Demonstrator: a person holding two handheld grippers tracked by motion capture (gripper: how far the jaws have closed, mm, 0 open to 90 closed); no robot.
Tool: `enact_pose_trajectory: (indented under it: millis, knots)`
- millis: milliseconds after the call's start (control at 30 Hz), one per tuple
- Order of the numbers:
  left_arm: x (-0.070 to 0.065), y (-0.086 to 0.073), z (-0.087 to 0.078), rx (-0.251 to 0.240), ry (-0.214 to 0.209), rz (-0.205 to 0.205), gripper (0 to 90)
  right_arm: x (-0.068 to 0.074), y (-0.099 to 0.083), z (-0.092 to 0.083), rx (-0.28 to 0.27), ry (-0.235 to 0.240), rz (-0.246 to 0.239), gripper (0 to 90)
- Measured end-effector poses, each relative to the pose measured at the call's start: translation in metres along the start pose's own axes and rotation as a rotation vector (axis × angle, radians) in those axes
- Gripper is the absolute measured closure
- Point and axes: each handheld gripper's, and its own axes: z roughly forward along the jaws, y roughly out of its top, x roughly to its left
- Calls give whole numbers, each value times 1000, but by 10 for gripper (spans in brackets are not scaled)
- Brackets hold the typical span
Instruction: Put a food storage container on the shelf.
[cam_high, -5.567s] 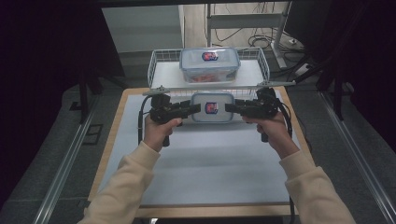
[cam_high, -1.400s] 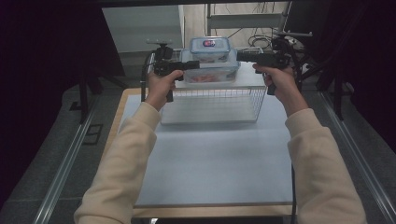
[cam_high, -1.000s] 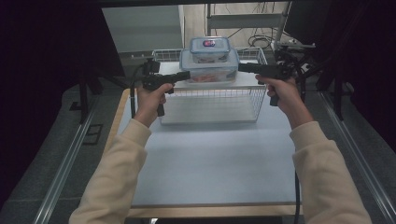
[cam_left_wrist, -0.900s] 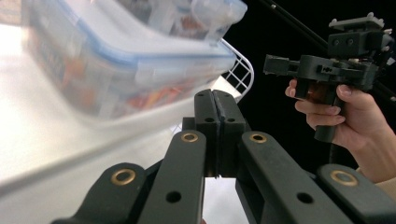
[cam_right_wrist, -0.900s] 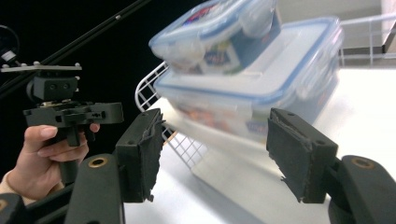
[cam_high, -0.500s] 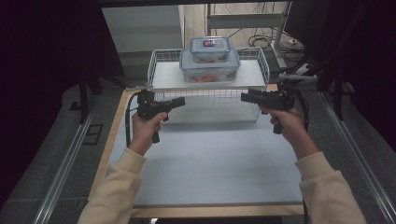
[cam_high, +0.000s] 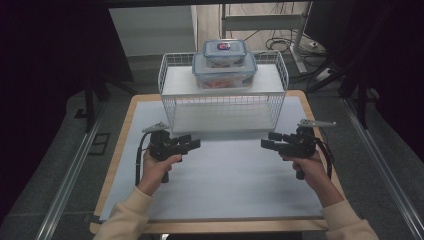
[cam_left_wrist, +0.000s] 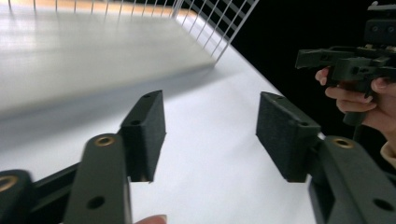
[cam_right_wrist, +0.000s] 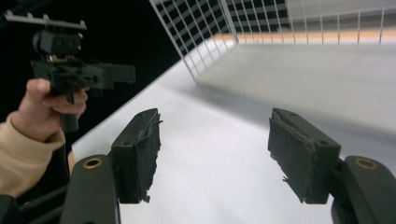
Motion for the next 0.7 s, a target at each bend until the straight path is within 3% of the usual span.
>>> enact_pose_trajectory:
  millis: [267,367,467,700]
  knots:
    - [6,-35,5,27,37,-25,358,-2,-38,6,55,-19,6,334]
    - [5,-45,8,57,44,-8,350,-3,-46,10,71,-21,6,334]
    - [3,-47,8,62,55,2,346,-2,-50,12,80,-25,4,334]
    - [4,-47,7,58,63,6,332,1,-47,8,35,-23,-14,306]
